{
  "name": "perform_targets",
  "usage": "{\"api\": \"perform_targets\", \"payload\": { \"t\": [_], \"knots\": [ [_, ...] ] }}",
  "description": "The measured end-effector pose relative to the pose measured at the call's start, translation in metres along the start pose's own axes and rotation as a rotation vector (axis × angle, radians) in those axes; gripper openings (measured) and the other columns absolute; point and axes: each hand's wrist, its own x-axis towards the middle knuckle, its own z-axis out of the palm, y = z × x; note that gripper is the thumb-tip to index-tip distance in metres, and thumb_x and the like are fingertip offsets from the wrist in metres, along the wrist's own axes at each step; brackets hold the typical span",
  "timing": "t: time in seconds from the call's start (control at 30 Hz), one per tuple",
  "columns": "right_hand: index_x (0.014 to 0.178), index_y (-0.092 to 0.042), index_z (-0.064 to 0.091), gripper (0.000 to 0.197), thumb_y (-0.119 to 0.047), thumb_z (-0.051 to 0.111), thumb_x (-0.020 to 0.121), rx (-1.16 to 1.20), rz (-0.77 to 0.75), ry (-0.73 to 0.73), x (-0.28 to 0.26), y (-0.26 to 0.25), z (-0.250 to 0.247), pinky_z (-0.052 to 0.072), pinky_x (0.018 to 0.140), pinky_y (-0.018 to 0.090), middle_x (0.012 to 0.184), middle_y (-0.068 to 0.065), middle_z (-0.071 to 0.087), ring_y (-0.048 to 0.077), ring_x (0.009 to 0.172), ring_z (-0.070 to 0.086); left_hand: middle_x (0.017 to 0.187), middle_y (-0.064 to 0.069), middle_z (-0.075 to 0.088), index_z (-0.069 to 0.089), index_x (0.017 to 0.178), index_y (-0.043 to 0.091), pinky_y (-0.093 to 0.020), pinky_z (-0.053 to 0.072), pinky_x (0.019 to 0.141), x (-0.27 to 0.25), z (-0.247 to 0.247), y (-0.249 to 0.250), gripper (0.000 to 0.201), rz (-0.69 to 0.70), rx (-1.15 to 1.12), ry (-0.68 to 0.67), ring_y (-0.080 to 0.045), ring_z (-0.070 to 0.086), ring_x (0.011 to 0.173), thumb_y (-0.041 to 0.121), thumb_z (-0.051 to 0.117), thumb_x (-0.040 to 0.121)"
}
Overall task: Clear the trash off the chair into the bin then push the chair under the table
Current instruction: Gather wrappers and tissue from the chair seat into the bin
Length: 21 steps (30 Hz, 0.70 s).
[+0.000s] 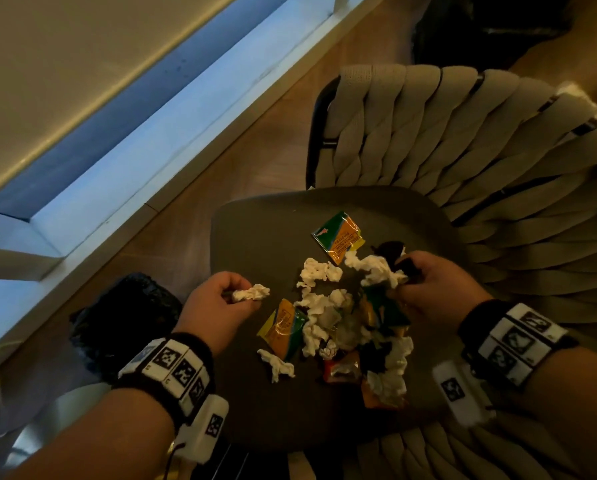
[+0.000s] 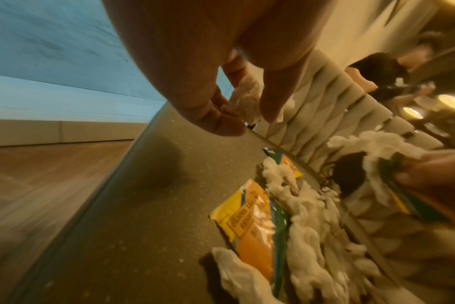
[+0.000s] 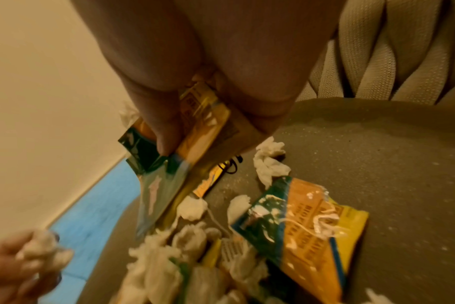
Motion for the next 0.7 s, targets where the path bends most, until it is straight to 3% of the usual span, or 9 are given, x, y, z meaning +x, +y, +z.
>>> {"api": "perform_targets", "payload": {
  "t": [0.1,0.2,0.27,0.3,0.4,0.5,0.57,0.63,0.7],
  "knots": [
    [0.093,-0.026,0.062,0.028,-0.003,0.073,0.080,0.112,-0.002,-0.045,-0.010,-0.008,-0.002,0.059,0.072,0.053,0.088,0.017,0.068,0.032,0.076,0.067,0.091,0.000,0.067,0.063,0.092,0.027,-0.033,0.055,0.067,0.010,-0.019,-0.019,0.018,-0.105,-0.148,0.135,-0.019,0.066,0.081,0.017,0.074,0.081],
    [0.098,-0.021,0.062,0.030,0.001,0.070,0.081,0.142,-0.011,-0.139,-0.019,-0.021,0.008,0.057,0.055,0.036,0.088,0.019,0.067,0.028,0.068,0.064,0.090,-0.004,0.068,0.063,0.086,0.028,-0.038,0.058,0.072,0.022,-0.046,-0.057,0.014,-0.222,-0.274,0.303,-0.021,0.066,0.079,0.019,0.073,0.082],
    [0.102,-0.020,0.063,0.033,0.001,0.072,0.078,0.126,-0.003,-0.218,-0.026,-0.028,0.019,0.058,0.055,0.035,0.095,0.018,0.069,0.029,0.072,0.067,0.087,-0.005,0.066,0.061,0.083,0.026,-0.032,0.056,0.068,0.030,-0.061,-0.087,0.015,-0.289,-0.342,0.391,-0.018,0.063,0.075,0.016,0.072,0.083],
    [0.102,-0.020,0.065,0.039,-0.003,0.080,0.070,0.125,0.015,-0.285,-0.031,-0.033,0.025,0.058,0.057,0.038,0.094,0.019,0.070,0.030,0.072,0.068,0.086,-0.005,0.065,0.060,0.083,0.025,-0.030,0.055,0.064,0.034,-0.069,-0.101,0.015,-0.334,-0.370,0.430,-0.017,0.062,0.074,0.016,0.071,0.084],
    [0.088,-0.026,0.073,0.076,-0.034,0.097,0.016,0.094,0.075,-0.438,-0.028,-0.039,0.045,0.057,0.053,0.045,0.080,0.022,0.073,0.032,0.058,0.067,0.084,-0.008,0.066,0.064,0.092,0.018,-0.032,0.054,0.058,0.051,-0.089,-0.154,0.012,-0.489,-0.450,0.537,-0.022,0.063,0.072,0.020,0.072,0.083],
    [0.081,-0.033,0.074,0.065,-0.036,0.095,0.020,0.008,0.063,-0.461,-0.018,-0.047,0.060,0.059,0.068,0.056,0.081,0.012,0.076,0.036,0.068,0.072,0.075,-0.011,0.060,0.063,0.106,0.004,-0.036,0.054,0.059,0.071,-0.099,-0.202,0.024,-0.579,-0.555,0.558,-0.026,0.061,0.067,0.017,0.068,0.087],
    [0.076,-0.039,0.074,0.054,-0.041,0.096,0.026,-0.036,0.039,-0.463,-0.015,-0.056,0.068,0.059,0.074,0.055,0.088,0.008,0.077,0.030,0.075,0.074,0.077,-0.016,0.059,0.062,0.108,0.000,-0.049,0.056,0.073,0.076,-0.105,-0.223,0.024,-0.628,-0.579,0.572,-0.037,0.065,0.078,0.013,0.066,0.087],
    [0.076,-0.043,0.073,0.069,-0.059,0.090,0.011,-0.059,0.009,-0.449,-0.008,-0.062,0.076,0.058,0.077,0.052,0.090,0.001,0.077,0.025,0.079,0.074,0.087,-0.020,0.063,0.063,0.113,-0.004,-0.054,0.054,0.084,0.080,-0.111,-0.246,0.032,-0.662,-0.536,0.591,-0.041,0.066,0.089,0.012,0.067,0.085],
    [0.074,-0.044,0.073,0.078,-0.067,0.085,0.001,-0.081,0.008,-0.445,-0.006,-0.067,0.088,0.057,0.080,0.054,0.089,-0.002,0.077,0.028,0.080,0.074,0.087,-0.017,0.067,0.066,0.111,0.000,-0.052,0.057,0.081,0.081,-0.112,-0.259,0.037,-0.712,-0.542,0.664,-0.035,0.066,0.078,0.017,0.072,0.079]
  ]
}}
